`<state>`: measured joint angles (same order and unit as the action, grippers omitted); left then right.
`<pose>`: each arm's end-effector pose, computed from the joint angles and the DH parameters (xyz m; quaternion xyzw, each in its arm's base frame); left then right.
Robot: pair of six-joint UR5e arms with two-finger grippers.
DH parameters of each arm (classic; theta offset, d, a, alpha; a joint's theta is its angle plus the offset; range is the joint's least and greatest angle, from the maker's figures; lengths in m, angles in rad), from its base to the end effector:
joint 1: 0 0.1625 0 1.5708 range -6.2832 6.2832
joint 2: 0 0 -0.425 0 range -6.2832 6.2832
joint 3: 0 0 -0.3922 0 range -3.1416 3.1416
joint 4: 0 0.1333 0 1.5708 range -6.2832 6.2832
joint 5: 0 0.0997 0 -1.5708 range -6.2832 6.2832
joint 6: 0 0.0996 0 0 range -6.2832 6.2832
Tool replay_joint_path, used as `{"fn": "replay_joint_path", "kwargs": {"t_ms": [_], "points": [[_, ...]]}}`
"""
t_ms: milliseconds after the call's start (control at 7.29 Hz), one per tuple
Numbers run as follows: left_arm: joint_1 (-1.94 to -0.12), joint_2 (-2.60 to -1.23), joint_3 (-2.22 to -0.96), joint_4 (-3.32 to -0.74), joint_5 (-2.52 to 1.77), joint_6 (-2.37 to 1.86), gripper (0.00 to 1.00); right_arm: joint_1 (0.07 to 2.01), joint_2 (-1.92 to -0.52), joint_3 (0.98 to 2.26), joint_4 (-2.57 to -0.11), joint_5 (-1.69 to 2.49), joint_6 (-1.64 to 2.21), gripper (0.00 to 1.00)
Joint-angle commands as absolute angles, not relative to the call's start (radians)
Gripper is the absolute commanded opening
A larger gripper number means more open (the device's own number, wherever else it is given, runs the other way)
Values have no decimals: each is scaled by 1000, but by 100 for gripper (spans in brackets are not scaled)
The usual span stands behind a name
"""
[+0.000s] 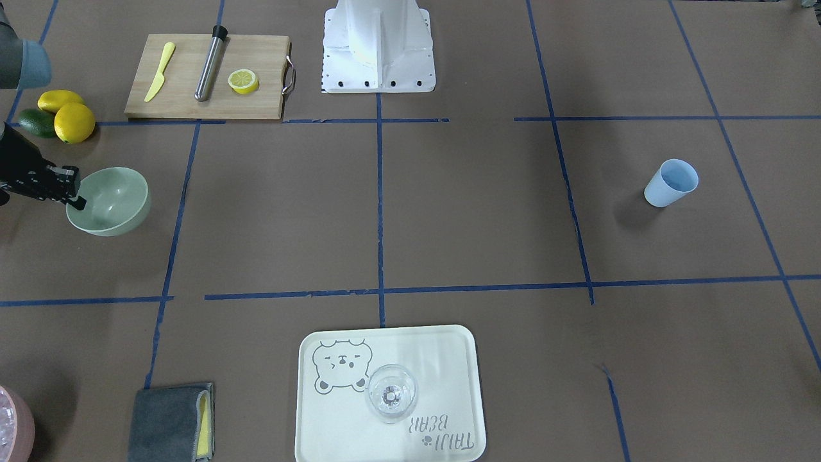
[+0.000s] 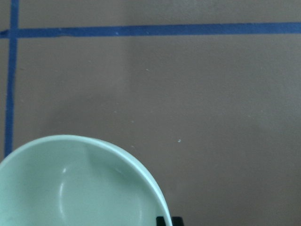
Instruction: Pour ice into bowl
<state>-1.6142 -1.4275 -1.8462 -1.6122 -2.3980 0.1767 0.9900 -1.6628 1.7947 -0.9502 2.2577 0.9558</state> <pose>-0.0789 -0.4349 0.5807 0.1228 0.3893 0.0955 0.9079 -0.2021 -0.4357 0.5222 0.0312 -0.4656 0.0417 0.8834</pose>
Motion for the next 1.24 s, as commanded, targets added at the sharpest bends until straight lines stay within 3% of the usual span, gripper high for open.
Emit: {"fn": "replay_joint_path", "kwargs": {"t_ms": [0,275,549,961,1098], "points": [[-1614,-1428,-1847,-1655,-2417,175,100,884,-1547,1858,-957,2243,1200,0],[-1603,-1430,-1845,-1716,-2430,178,100,714,-1363,1856,-998,2133,1436,0],[-1594,-1428,-1842,-1735,-2485,178,100,584,-1129,1849,-1266,2050,1491,0],[-1534,-1428,-1844,-1781,-2487,172,100,477,-863,1650,-1347,1956,1617,0],[-1534,-1428,-1844,-1782,-2487,172,100,454,-844,1608,-1344,1921,1621,0]]}}
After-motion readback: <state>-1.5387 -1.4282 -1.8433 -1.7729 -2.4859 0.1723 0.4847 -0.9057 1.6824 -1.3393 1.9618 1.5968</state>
